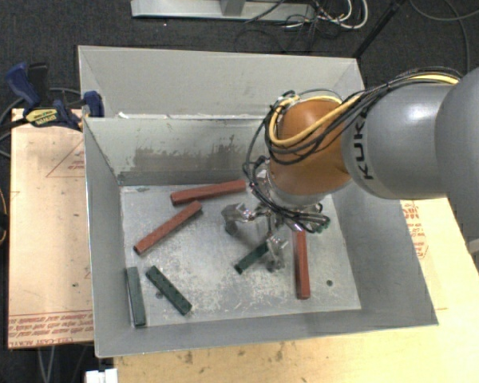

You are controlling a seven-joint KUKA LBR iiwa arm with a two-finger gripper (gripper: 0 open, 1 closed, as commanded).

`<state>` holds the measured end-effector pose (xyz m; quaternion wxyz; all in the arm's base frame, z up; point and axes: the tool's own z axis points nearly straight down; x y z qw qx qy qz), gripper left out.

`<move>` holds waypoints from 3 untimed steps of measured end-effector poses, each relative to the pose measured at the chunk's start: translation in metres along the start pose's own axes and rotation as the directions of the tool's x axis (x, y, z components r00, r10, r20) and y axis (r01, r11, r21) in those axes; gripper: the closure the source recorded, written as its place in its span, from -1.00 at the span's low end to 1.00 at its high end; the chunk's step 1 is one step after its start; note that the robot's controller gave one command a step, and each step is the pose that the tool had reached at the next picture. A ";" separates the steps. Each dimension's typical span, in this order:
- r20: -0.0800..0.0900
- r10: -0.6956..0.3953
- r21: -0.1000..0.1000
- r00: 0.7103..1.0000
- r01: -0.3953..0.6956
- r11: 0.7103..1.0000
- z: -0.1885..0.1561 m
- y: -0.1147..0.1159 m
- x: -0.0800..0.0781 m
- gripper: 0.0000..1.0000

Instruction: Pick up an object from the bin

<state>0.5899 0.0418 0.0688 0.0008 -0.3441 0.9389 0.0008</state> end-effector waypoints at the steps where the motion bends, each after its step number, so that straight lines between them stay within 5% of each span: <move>1: 0.002 0.002 0.002 1.000 -0.002 1.000 -0.001 -0.001 -0.001 1.00; 3: 0.006 0.006 0.005 1.000 -0.006 1.000 -0.109 -0.001 -0.005 1.00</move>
Offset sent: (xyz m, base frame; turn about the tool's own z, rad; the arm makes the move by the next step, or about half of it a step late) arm 0.0000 0.0000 0.0000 0.0000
